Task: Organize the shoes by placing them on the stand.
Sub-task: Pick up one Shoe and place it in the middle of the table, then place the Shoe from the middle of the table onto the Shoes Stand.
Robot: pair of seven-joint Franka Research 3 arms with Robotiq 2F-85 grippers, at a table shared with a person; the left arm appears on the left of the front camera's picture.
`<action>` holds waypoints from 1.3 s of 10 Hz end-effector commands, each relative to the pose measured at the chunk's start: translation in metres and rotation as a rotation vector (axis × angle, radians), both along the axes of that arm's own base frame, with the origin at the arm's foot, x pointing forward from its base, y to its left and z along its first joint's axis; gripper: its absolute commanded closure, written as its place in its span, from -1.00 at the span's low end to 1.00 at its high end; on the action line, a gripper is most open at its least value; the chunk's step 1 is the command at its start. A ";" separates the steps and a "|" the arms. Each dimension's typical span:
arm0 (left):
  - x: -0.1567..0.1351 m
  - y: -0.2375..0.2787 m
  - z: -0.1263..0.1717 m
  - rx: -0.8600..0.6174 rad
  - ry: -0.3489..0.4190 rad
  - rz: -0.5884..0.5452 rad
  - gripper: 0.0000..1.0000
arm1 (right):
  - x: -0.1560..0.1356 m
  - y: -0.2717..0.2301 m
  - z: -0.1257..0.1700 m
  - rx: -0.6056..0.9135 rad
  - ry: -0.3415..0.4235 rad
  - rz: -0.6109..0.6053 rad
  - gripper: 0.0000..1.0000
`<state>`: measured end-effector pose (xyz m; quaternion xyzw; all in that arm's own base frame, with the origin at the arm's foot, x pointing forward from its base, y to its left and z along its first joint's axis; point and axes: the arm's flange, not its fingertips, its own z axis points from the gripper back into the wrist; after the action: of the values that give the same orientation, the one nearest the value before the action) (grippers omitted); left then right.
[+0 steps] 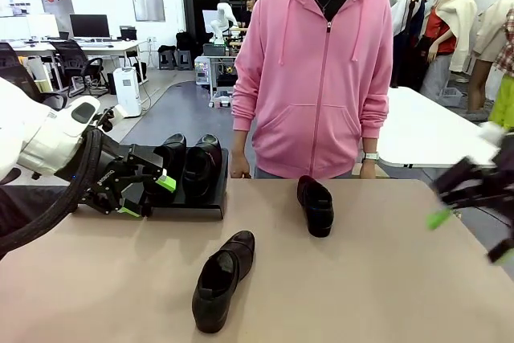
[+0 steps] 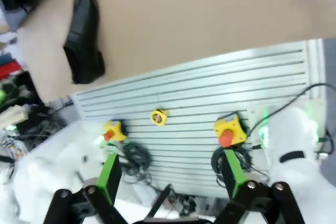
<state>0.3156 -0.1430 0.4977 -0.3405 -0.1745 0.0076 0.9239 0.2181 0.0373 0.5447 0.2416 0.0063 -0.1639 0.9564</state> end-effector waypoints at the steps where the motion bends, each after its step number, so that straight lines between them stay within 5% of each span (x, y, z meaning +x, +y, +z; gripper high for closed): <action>1: -0.002 0.001 0.001 0.003 0.005 0.003 -1.00 | -0.025 -0.041 -0.081 0.137 -0.135 -0.018 -1.00; 3: -0.002 0.001 0.001 0.003 0.005 0.003 -1.00 | -0.024 -0.042 -0.112 0.174 -0.212 0.036 -1.00; 4: -0.002 0.001 0.001 0.003 0.005 0.003 -1.00 | 0.001 -0.067 0.004 0.106 -0.109 -0.049 -1.00; 13: -0.002 0.001 0.001 0.003 0.005 0.003 -1.00 | 0.001 -0.067 0.004 0.106 -0.109 -0.049 -1.00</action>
<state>0.3156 -0.1431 0.4977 -0.3405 -0.1744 0.0075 0.9239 0.2198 -0.0323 0.5429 0.2861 -0.0452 -0.1677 0.9423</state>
